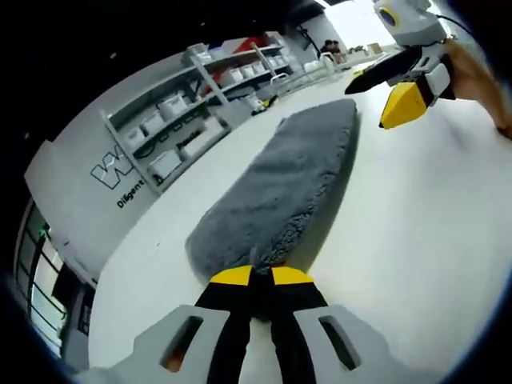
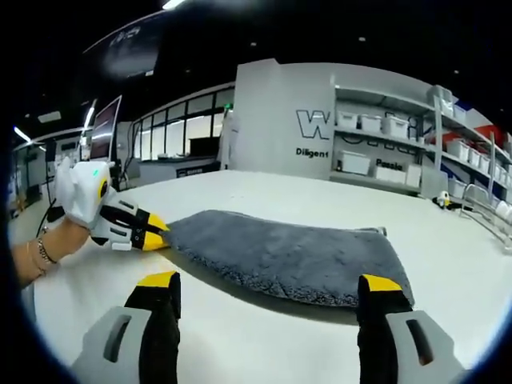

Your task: Open the folded towel by lifting each exposed corner and separating the folded layers until the towel lies flat within the target outline without major curled edges

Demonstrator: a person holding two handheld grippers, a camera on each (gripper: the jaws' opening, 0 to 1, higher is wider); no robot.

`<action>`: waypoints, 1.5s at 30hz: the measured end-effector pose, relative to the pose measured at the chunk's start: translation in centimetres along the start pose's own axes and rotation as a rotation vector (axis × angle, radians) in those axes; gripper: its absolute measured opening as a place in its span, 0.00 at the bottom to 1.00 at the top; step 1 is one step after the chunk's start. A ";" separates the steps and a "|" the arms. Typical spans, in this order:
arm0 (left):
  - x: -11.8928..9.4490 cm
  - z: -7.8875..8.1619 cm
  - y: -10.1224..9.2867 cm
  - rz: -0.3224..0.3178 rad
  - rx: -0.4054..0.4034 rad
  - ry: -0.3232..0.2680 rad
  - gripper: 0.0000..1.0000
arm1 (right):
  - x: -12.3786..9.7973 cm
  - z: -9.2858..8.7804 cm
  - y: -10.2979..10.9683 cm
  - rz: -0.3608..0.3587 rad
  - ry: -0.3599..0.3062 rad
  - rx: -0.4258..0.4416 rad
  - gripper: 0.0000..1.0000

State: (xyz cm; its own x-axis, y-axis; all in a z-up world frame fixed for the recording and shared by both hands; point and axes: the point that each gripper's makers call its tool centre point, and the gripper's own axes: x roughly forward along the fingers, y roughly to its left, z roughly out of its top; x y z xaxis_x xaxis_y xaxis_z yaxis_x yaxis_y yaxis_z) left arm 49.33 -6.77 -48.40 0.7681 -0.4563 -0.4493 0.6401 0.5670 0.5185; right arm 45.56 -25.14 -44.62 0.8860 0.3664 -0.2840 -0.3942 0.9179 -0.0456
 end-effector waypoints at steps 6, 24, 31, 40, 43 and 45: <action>-0.6 -0.8 0.7 0.011 -0.001 0.012 0.05 | 0.1 -0.2 0.1 0.005 0.009 0.000 0.92; -3.2 -4.7 4.3 0.052 -0.036 0.080 0.04 | 0.4 -0.1 -0.4 0.004 0.013 0.007 0.92; -4.5 -6.1 5.2 0.072 -0.015 0.114 0.04 | 0.9 0.3 -0.7 0.008 0.012 0.008 0.93; -6.0 -7.6 6.1 0.083 -0.016 0.135 0.04 | 0.8 0.3 -1.0 0.002 0.007 0.027 0.92; -6.6 -8.3 6.6 0.094 -0.031 0.133 0.04 | 0.8 0.5 -0.9 0.009 -0.004 0.031 0.92; -7.0 -8.8 6.9 0.102 -0.038 0.134 0.04 | 0.8 0.7 -0.9 0.011 -0.011 0.034 0.92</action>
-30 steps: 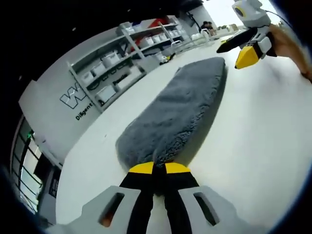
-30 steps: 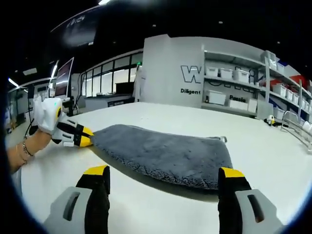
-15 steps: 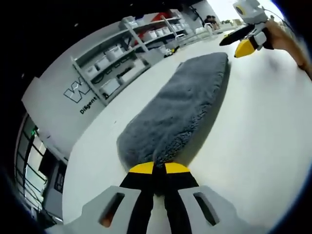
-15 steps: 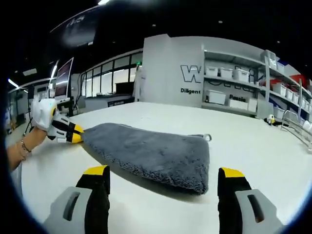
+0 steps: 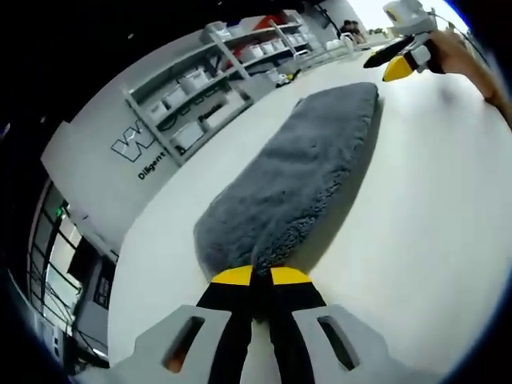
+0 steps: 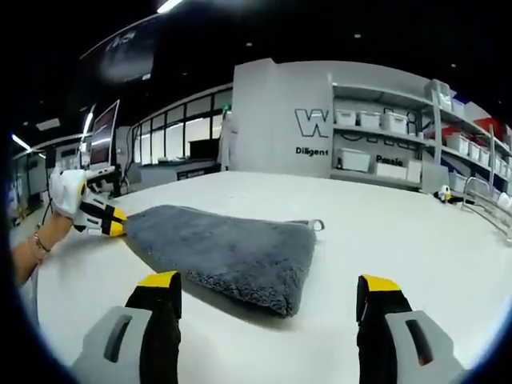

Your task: Open the folded towel by lifting each exposed corner and separating the folded layers until the towel lies flat within the target outline without major curled edges

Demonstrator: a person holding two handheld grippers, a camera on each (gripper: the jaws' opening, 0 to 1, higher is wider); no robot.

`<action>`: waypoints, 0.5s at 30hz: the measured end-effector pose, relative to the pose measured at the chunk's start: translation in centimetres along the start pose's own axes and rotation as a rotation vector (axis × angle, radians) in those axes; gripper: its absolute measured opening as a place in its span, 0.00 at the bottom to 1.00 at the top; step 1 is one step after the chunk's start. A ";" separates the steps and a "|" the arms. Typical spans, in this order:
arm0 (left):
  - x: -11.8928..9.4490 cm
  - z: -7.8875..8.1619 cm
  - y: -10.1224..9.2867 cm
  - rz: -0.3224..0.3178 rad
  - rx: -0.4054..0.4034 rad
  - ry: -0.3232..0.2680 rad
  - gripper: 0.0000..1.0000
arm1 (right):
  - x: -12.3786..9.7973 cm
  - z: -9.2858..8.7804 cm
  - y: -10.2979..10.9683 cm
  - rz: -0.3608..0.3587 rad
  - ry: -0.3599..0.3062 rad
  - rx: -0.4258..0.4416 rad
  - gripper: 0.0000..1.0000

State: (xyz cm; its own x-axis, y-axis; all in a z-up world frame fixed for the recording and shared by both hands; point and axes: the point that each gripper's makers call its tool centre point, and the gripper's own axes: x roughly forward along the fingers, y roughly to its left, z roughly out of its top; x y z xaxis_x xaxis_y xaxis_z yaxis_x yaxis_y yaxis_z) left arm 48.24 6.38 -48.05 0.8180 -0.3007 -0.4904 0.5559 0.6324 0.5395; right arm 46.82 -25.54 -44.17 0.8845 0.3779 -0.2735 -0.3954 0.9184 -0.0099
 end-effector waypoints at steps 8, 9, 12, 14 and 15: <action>-1.2 -2.3 1.8 0.031 -0.024 0.018 0.04 | -0.1 -0.4 0.0 -0.005 0.016 -0.001 0.92; -1.4 -2.6 2.0 0.034 -0.025 0.021 0.04 | -0.1 -0.4 0.0 -0.006 0.016 -0.002 0.92; -1.9 -3.4 2.6 0.045 -0.026 0.030 0.04 | 0.0 -0.4 0.0 -0.005 0.018 -0.003 0.92; -2.2 -3.7 2.9 0.051 -0.025 0.033 0.04 | 0.0 -0.5 0.0 -0.005 0.022 -0.005 0.92; -2.3 -4.0 3.1 0.054 -0.027 0.036 0.04 | 0.0 -0.5 0.0 -0.005 0.022 -0.004 0.92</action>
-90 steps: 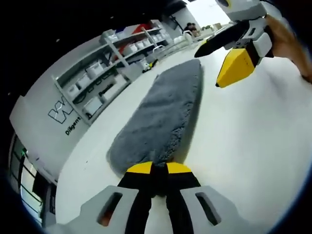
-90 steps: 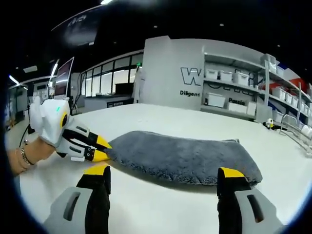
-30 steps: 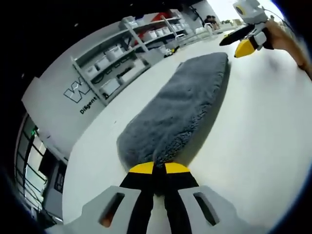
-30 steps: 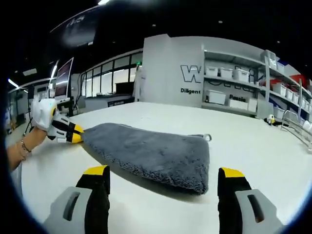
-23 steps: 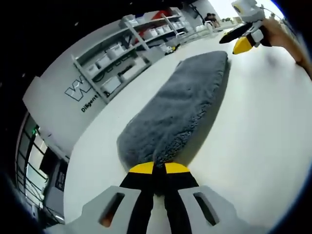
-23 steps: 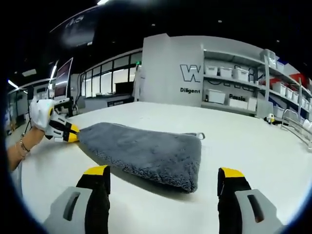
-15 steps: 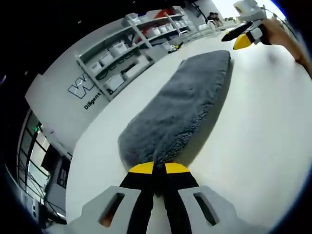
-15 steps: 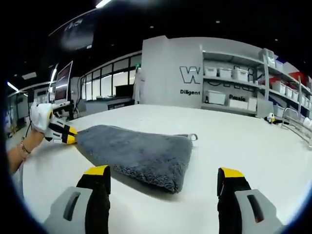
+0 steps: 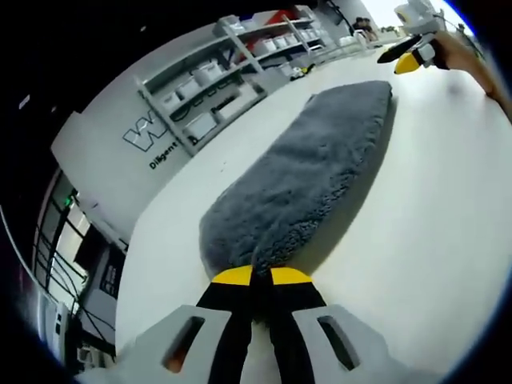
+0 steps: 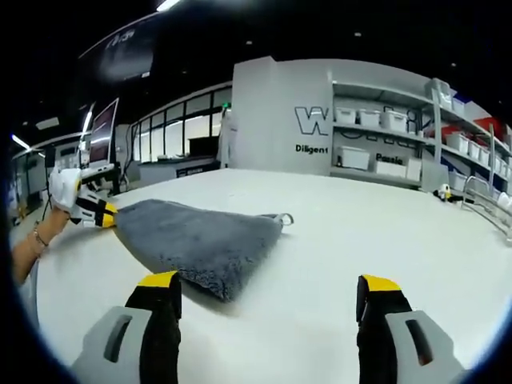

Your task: Open the folded towel by lifting each exposed corner and separating the folded layers until the towel lies flat within the target outline without major curled edges

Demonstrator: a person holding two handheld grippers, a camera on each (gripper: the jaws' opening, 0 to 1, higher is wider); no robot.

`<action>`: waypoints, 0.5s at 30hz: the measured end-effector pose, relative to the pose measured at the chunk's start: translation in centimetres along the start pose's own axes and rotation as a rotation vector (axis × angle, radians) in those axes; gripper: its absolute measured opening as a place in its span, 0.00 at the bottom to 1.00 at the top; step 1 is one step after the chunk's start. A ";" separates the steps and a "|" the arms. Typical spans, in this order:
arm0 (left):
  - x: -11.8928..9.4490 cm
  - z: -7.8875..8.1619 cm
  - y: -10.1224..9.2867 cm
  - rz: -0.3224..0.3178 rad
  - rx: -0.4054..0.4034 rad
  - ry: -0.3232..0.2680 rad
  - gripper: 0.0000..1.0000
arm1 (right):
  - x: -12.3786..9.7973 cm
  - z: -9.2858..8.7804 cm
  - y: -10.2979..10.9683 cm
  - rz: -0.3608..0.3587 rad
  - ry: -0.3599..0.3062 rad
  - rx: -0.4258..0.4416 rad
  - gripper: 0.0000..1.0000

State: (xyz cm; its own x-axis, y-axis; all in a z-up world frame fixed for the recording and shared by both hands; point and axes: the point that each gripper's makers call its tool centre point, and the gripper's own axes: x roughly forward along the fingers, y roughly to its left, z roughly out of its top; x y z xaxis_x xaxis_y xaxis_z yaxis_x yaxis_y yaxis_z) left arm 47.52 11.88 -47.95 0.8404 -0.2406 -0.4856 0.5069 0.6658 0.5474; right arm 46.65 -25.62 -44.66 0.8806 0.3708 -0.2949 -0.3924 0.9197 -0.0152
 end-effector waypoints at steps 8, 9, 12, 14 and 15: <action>-0.9 -1.8 1.5 0.026 -0.002 0.021 0.04 | -0.2 0.2 0.3 0.006 -0.020 0.006 0.92; -0.9 -2.1 1.6 0.030 0.000 0.025 0.04 | -0.2 0.1 0.2 0.004 -0.013 0.004 0.92; -1.2 -2.6 2.2 0.039 -0.004 0.032 0.04 | -0.1 0.1 0.3 0.007 -0.011 0.005 0.92; -1.2 -2.9 2.5 0.044 -0.007 0.034 0.04 | -0.1 0.1 0.3 0.009 -0.015 0.006 0.92; -1.2 -3.1 2.8 0.049 -0.010 0.037 0.04 | -0.1 0.1 0.3 0.006 -0.012 0.005 0.92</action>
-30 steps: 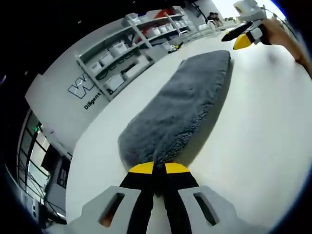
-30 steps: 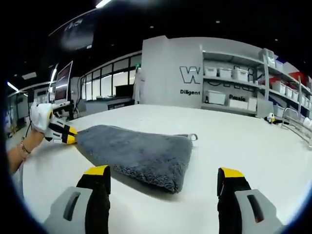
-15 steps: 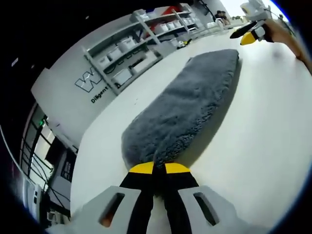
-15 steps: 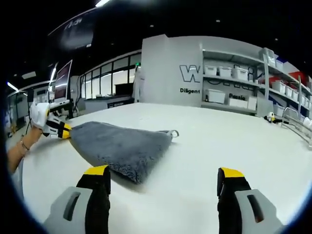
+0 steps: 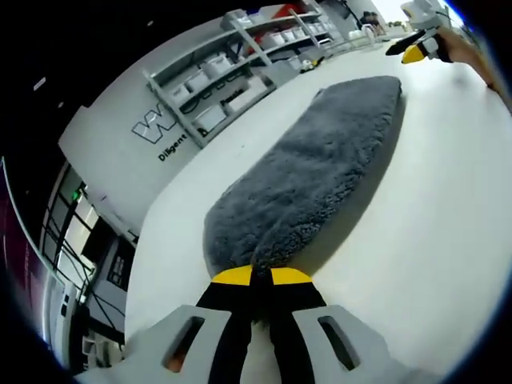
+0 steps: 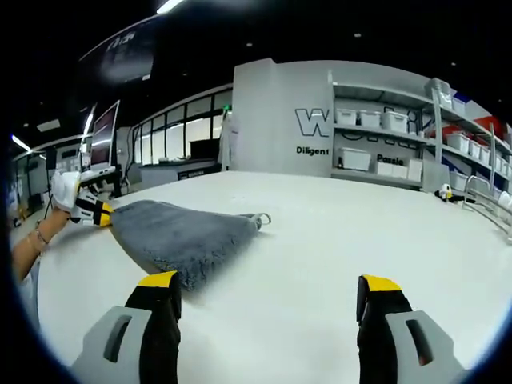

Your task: Open the folded towel by lifting each exposed corner and separating the folded layers until the towel lies flat within the target outline without major curled edges

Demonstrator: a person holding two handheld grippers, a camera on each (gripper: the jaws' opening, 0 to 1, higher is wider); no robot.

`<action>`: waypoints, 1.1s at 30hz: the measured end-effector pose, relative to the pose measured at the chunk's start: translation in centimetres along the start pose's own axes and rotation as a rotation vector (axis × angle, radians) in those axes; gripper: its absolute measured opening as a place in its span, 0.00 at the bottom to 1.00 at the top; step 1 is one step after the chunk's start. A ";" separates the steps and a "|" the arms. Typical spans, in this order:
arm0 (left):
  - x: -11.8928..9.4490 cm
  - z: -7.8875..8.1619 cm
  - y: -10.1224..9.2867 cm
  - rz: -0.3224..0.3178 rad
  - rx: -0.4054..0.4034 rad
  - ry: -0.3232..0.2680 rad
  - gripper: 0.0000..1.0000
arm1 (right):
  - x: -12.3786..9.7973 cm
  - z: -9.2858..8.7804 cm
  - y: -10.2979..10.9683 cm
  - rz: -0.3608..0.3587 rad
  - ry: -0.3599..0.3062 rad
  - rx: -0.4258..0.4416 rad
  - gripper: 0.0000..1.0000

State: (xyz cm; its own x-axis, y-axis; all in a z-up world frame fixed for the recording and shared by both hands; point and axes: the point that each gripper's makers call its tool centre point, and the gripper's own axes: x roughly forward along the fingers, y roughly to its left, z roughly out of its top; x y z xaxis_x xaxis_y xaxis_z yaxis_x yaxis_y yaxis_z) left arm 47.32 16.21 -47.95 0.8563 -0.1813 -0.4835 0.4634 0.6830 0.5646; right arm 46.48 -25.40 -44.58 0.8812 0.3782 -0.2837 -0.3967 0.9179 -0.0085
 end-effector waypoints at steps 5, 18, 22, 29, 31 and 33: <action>0.0 -0.8 0.9 0.017 -0.031 -0.014 0.04 | 0.1 -0.4 0.0 0.003 0.018 -0.003 0.92; -0.7 -1.9 1.6 0.023 -0.044 -0.005 0.05 | 0.1 -0.6 0.1 0.007 0.028 -0.007 0.92; -0.7 -1.9 1.7 0.022 -0.051 -0.014 0.06 | 0.2 -0.6 0.0 0.006 0.029 -0.006 0.92; -1.3 -1.4 2.5 0.034 -0.111 -0.052 0.14 | 0.3 -0.5 0.2 0.012 0.024 0.003 0.92; -1.8 -1.0 2.6 0.028 -0.145 -0.073 0.20 | 0.3 -0.5 0.2 0.013 0.021 0.003 0.92; -2.2 -0.8 2.5 0.007 -0.177 -0.077 0.25 | 0.2 -0.5 0.2 0.008 0.019 0.002 0.92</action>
State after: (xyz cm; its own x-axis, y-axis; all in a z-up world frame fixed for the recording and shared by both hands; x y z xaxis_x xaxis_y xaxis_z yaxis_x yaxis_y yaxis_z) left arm 46.39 18.86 -46.02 0.8772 -0.2253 -0.4241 0.4162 0.7971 0.4375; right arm 46.48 -25.25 -45.08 0.8729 0.3831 -0.3022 -0.4030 0.9152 -0.0040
